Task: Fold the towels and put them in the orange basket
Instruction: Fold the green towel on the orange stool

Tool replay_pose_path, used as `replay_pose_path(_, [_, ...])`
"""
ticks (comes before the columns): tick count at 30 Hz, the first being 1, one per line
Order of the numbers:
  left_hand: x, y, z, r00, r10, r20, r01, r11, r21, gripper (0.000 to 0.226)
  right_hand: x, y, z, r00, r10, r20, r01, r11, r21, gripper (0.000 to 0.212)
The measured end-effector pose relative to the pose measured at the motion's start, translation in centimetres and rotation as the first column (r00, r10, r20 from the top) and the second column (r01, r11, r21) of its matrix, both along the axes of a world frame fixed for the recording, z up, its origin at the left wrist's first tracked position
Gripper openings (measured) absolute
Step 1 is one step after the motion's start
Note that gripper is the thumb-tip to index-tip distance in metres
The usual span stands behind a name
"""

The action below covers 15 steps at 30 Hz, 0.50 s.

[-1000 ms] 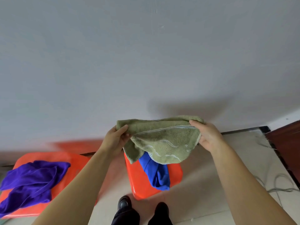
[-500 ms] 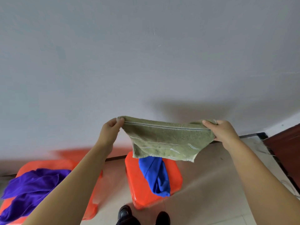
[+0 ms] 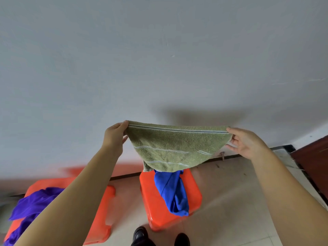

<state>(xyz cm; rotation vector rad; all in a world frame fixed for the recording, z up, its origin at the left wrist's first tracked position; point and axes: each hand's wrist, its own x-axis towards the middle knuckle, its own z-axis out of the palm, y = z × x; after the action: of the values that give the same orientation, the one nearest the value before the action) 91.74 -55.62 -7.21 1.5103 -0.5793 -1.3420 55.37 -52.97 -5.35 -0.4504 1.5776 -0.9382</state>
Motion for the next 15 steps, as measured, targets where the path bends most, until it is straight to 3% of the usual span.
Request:
replay_pose_path(3, [-0.2,-0.5,0.2,0.991,0.030,-0.132,-0.021,0.997,0.074,0.015,0.4,-0.3,0.2,0.996,-0.042,0.085,0.043,0.999,-0.010,0.006])
replay_pose_path(6, [-0.3,-0.4,-0.1,0.960,-0.057,-0.275,0.122,0.966,0.227,0.014,0.6,-0.3,0.2,0.991,-0.067,0.118,0.061,0.997,0.050,0.009])
replay_pose_path(9, [-0.6,-0.1,-0.8,0.954,-0.140,-0.266,0.222,0.925,0.309,0.008,1.0,-0.3,0.1,0.996,-0.060,0.073,0.056,0.997,0.057,0.004])
replay_pose_path(15, [-0.3,-0.4,-1.4,0.936,-0.016,-0.352,0.053,0.994,0.096,0.013,0.6,-0.7,0.1,0.986,-0.128,0.106,0.144,0.978,-0.154,0.010])
